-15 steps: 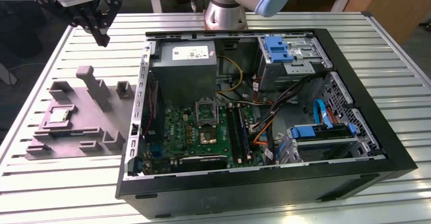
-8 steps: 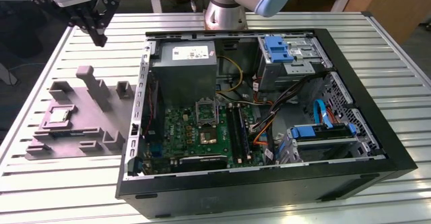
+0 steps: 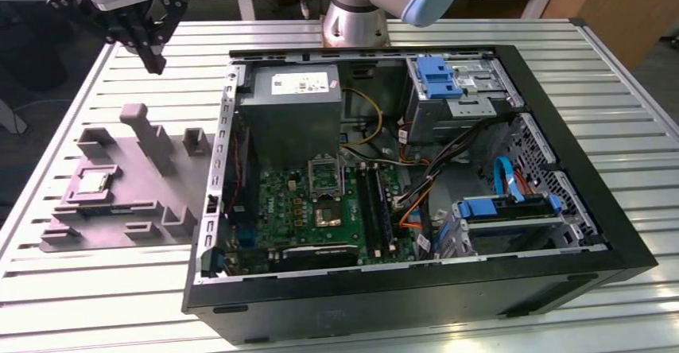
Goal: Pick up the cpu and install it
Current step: 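Reach for the cpu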
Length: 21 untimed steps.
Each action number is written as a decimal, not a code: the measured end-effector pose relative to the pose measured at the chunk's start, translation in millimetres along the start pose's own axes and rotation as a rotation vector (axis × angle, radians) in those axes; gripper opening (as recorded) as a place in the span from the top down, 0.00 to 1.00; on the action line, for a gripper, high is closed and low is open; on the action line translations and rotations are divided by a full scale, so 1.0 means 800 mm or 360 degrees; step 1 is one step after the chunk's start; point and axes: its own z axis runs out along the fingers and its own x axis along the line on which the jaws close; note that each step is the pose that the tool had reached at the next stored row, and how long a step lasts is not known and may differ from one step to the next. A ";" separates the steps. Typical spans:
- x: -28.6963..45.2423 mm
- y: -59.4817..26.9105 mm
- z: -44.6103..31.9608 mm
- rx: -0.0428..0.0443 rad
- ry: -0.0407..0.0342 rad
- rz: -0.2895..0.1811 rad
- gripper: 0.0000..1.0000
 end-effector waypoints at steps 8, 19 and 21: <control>0.0027 0.000 0.0001 0.0000 0.0000 -0.0001 0.89; 0.0123 0.000 0.0003 0.0000 0.0000 -0.0001 0.89; 0.0143 0.000 0.0004 0.0000 0.0001 -0.0001 0.89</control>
